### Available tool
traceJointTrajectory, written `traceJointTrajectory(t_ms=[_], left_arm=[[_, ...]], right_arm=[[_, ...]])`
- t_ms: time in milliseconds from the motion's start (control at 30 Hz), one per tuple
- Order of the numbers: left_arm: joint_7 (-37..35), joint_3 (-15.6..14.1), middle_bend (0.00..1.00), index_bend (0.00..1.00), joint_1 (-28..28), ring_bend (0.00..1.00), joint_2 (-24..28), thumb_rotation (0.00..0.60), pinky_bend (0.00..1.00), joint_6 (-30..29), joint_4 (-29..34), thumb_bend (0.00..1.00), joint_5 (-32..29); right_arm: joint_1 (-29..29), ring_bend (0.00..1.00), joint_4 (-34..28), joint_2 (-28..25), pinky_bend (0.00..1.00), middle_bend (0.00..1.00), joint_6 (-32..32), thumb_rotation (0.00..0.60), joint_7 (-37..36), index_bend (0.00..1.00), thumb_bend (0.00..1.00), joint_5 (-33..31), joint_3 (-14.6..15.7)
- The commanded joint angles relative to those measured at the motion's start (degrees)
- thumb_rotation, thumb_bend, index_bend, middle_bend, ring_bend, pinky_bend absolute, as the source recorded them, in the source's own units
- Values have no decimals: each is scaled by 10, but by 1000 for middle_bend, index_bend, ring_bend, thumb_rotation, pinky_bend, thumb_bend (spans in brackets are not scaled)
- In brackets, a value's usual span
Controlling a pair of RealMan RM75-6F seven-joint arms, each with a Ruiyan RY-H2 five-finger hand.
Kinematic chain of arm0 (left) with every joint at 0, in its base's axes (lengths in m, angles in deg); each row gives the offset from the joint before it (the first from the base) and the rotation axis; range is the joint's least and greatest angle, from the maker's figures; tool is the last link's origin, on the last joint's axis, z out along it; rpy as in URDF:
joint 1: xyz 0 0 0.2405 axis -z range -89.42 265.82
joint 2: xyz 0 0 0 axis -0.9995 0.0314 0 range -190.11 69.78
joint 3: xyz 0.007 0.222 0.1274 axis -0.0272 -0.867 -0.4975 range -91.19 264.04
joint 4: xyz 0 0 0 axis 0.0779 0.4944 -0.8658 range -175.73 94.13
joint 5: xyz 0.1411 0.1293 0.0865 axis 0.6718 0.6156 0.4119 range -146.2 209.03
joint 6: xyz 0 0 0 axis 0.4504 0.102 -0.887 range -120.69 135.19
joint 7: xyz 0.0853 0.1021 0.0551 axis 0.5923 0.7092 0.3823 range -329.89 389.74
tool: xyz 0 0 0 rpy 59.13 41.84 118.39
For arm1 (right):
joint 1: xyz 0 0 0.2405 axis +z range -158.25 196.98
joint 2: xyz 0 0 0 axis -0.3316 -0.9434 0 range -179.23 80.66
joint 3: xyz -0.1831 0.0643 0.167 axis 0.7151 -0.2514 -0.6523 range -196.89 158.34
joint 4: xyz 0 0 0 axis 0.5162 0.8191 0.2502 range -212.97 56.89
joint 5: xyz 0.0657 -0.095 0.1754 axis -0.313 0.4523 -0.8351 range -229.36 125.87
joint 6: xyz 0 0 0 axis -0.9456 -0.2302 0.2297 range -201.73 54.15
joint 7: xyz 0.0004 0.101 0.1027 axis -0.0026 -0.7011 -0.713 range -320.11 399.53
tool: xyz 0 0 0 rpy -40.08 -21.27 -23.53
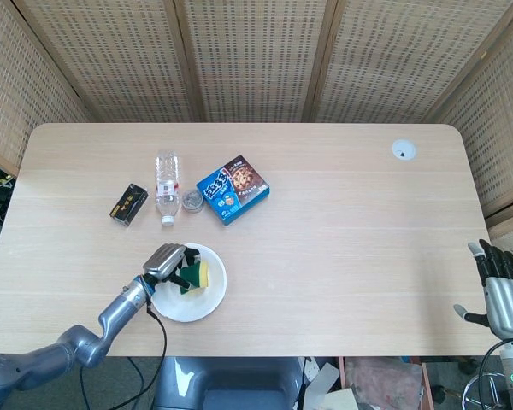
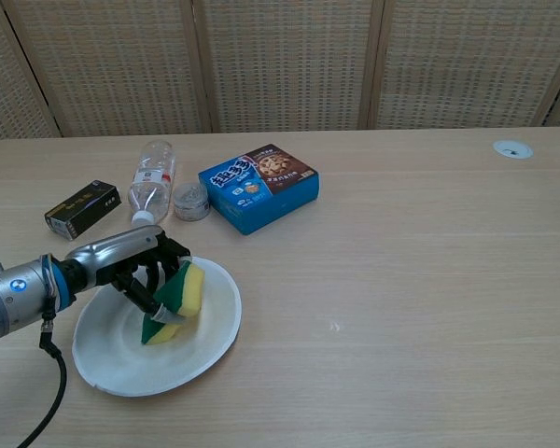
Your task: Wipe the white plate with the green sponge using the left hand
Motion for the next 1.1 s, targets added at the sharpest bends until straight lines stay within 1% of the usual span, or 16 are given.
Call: traceJointTrajectory(t_ms=[33, 200, 300, 333, 400, 433, 500, 533, 600, 633, 733, 800, 900, 1000, 1100], left_arm=[[-1, -2, 647, 733, 0, 481, -8, 600, 549, 4, -11, 196, 1], [-5, -3, 647, 732, 1, 480, -4, 600, 549, -1, -10, 198, 6], [-15, 3, 647, 732, 2, 480, 11, 600, 548, -17, 9, 198, 11], [-20, 6, 647, 733, 3, 480, 19, 600, 548, -26, 21, 199, 13], [-22, 23, 647, 733, 7, 480, 65, 600, 546, -72, 70, 199, 30], [-17, 23, 647, 733, 8, 480, 88, 600, 543, -75, 94, 199, 34], [15, 24, 642, 732, 18, 480, 147, 600, 539, -56, 147, 199, 32], [26, 24, 639, 732, 20, 480, 163, 600, 537, -47, 161, 200, 28], [72, 26, 630, 732, 25, 480, 207, 600, 534, -28, 195, 200, 16], [97, 26, 627, 732, 24, 480, 226, 600, 531, -22, 207, 200, 9], [204, 16, 617, 732, 16, 480, 280, 600, 522, -6, 225, 200, -12], [245, 10, 610, 731, 7, 480, 295, 600, 517, 0, 231, 200, -28], [292, -4, 598, 716, -6, 480, 299, 600, 509, 0, 212, 201, -37], [329, -18, 585, 641, -22, 480, 284, 600, 501, -11, 172, 201, -36], [329, -29, 562, 622, -39, 480, 256, 600, 484, -19, 124, 201, -34]], right_arm=[[0, 0, 0, 0, 0, 0, 0, 600, 0, 0, 0, 0, 0], [0, 0, -1, -1, 0, 0, -1, 600, -2, 0, 0, 1, 0], [-1, 0, -2, -3, 0, 0, -2, 600, -4, 0, 0, 1, -1], [-1, 0, -2, -3, 0, 0, -2, 600, -5, 0, 0, 1, -1], [-2, 0, -4, -4, 0, 0, -5, 600, -6, 0, 0, 5, 0], [-3, 0, -4, -5, 0, 0, -6, 600, -7, 0, 0, 6, 1], [-4, 0, -6, -6, 0, 0, -8, 600, -8, 0, 0, 9, 2], [-4, 0, -7, -6, 0, 0, -9, 600, -8, 0, 0, 10, 2], [-5, 0, -8, -7, 0, 0, -11, 600, -8, 0, 0, 13, 3], [-6, 0, -9, -7, 0, 0, -11, 600, -8, 0, 0, 14, 4], [-6, 0, -14, -8, 0, 0, -11, 600, -7, 0, 0, 20, 8], [-7, 0, -17, -9, 0, 0, -13, 600, -6, 0, 0, 23, 8], [-8, 0, -19, -11, 0, 0, -16, 600, -8, 0, 0, 27, 9], [-9, 0, -21, -12, 0, 0, -19, 600, -10, 0, 0, 30, 10], [-10, 0, -22, -14, 0, 0, -20, 600, -12, 0, 0, 31, 10]])
